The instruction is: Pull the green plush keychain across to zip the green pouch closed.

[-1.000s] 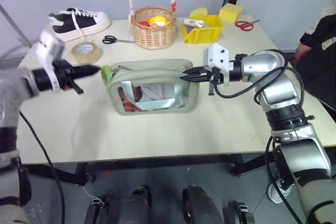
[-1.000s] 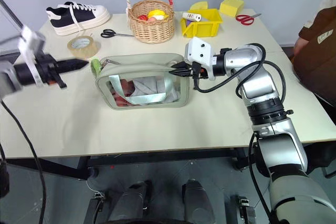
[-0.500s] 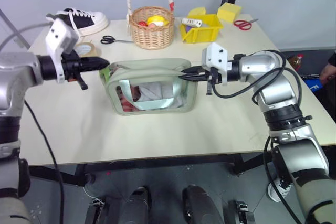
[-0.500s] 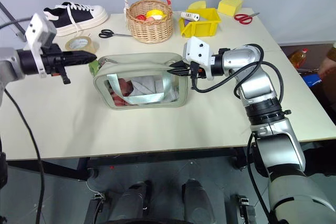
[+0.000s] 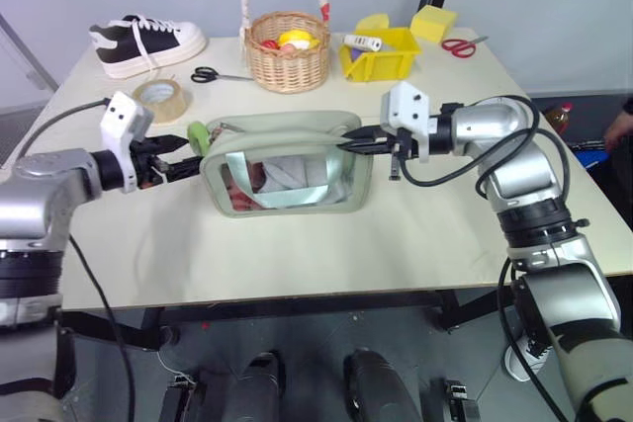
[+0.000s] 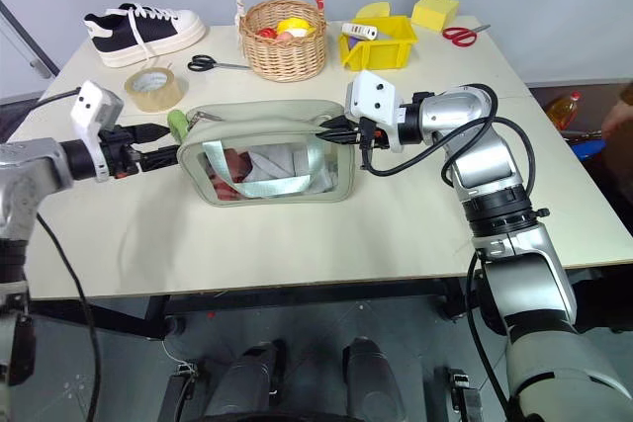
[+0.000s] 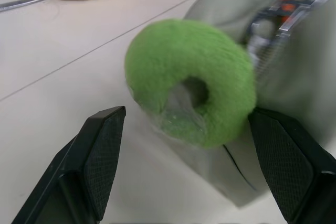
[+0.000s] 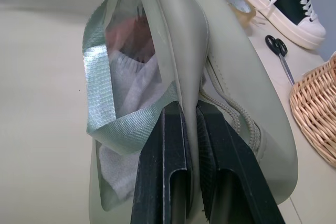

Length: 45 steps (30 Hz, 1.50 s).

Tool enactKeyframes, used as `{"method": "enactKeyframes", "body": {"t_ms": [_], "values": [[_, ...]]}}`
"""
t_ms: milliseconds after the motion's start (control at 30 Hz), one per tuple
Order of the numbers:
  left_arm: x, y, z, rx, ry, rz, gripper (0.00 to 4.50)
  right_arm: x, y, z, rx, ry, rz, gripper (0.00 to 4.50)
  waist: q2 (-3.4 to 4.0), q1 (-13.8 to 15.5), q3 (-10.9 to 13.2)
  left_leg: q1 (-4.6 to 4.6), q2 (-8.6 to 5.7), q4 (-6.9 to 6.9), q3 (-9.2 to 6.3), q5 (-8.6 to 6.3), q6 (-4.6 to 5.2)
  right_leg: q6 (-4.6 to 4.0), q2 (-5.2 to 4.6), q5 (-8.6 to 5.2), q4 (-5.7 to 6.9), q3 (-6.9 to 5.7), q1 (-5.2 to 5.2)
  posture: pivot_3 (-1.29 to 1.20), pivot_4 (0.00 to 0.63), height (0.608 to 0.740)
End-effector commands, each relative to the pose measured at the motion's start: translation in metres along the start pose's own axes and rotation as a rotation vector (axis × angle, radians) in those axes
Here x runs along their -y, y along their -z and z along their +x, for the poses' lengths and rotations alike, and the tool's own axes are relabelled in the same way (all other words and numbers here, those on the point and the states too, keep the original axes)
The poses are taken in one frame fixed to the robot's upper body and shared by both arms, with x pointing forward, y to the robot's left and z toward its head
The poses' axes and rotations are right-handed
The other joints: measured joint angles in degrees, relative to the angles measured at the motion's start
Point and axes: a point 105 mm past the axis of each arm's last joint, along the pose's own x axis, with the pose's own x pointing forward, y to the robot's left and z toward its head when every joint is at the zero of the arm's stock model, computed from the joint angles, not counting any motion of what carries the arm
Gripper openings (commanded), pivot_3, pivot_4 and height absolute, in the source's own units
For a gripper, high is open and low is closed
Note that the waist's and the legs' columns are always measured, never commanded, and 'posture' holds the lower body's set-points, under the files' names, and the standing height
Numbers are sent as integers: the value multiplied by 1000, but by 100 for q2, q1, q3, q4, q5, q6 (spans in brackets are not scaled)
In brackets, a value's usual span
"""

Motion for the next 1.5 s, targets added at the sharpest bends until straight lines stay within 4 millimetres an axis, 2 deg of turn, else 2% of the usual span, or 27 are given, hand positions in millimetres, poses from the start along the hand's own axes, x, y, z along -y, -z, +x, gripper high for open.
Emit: {"method": "enactKeyframes", "body": {"t_ms": [33, 133, 200, 267, 333, 433, 600, 700, 800, 867, 933, 1067, 1167, 1367, 1467, 1500], "values": [[-1, -21, 0, 64, -9, 43, 3878, 4, -14, -4, 33, 15, -45, 0, 0, 0, 0, 0, 0, 0, 0, 0, 0, 0, 0, 0, 0, 0, 0, 0, 150, 740], [0, -19, 7, 59, 5, 50, 3878, 5, -15, -4, 32, 17, -44, 0, 0, 4, 0, 0, -1, 0, 0, 0, 0, 0, -1, 0, 0, 0, 0, 0, 150, 740], [1, -21, 9, 69, 14, 45, 3349, 5, -15, -5, 31, 18, -44, 0, 0, 3, 0, 0, -1, 1, 0, 0, 0, 0, 0, 0, 0, -1, 0, 0, 150, 740], [3, -25, 8, 82, 32, 45, 2598, 6, -15, -6, 28, 22, -43, 0, 0, 2, 0, 0, -1, 1, 0, 0, 0, 0, -1, 0, 0, -1, 0, 0, 150, 740], [3, -27, 7, 85, 38, 48, 1427, 6, -15, -7, 26, 26, -42, 0, 0, 0, 0, 0, -1, 0, 0, 0, 0, 0, 0, 0, 0, -1, 0, 0, 150, 740], [-1, -32, 2, 84, 29, 62, 67, 7, -14, -8, 23, 33, -40, 0, 0, 4, 0, 0, -1, 0, 0, 0, 0, 0, -1, 0, 0, -1, 0, 0, 150, 740], [-6, -50, -14, 86, 26, 126, 67, 7, -13, -8, 20, 41, -37, 0, 0, -13, 0, -1, -1, 0, 0, 0, 0, 0, 1, 0, 0, -1, -2, 0, 150, 740], [4, -74, -20, 99, 91, 210, 67, 8, -12, -8, 20, 48, -37, 0, 0, -5, 0, -3, -1, -5, 0, 0, 0, 0, 2, 0, 0, -1, -6, 0, 150, 740], [20, -95, -10, 128, 161, 273, 67, 9, -13, -6, 24, 51, -38, 0, 0, 35, 0, -11, -3, 2, -3, 0, 0, 0, 1, 0, -1, -5, -6, 0, 150, 740], [27, -98, -3, 122, 191, 304, 67, 9, -13, -5, 26, 52, -40, 0, 0, 47, 0, -16, -6, 7, -4, 0, 0, 1, -1, 0, -3, -5, -6, 0, 150, 740], [25, -95, 2, 108, 188, 309, 67, 9, -14, -5, 29, 55, -41, 0, 0, 43, 0, -16, -8, 7, -3, 0, 0, 1, -3, 0, -3, -5, -6, 0, 150, 740], [13, -76, 4, 42, 151, 310, 67, 9, -14, -6, 26, 63, -42, 0, 0, -24, 0, -17, -4, 2, -4, 0, 0, 1, 2, 0, -1, -4, -14, 0, 150, 740], [3, -54, 0, -22, 116, 278, 67, 8, -13, -11, 15, 65, -42, 0, 1, -24, 0, -17, -1, -3, -2, 0, 0, 1, 4, 0, 0, -2, -18, 0, 150, 740], [-5, -15, -4, -105, 63, 241, 67, 7, -19, -16, 24, 70, -17, 0, 0, 8, 0, -23, -3, 6, -3, 0, 1, 1, -2, 0, 0, -3, -17, 0, 150, 740], [-8, -15, -1, -72, 35, 227, 67, 6, -20, -15, 27, 63, -7, 0, 0, 30, 0, -26, -3, 8, -8, 0, 1, 1, -1, 0, 0, -6, -16, 0, 150, 740], [-10, -18, 0, -52, 22, 216, 390, 5, -20, -14, 29, 60, -3, 0, 0, 31, 0, -25, -3, 9, -9, 0, 1, 1, -1, 0, 0, -7, -16, 0, 150, 740]]}}
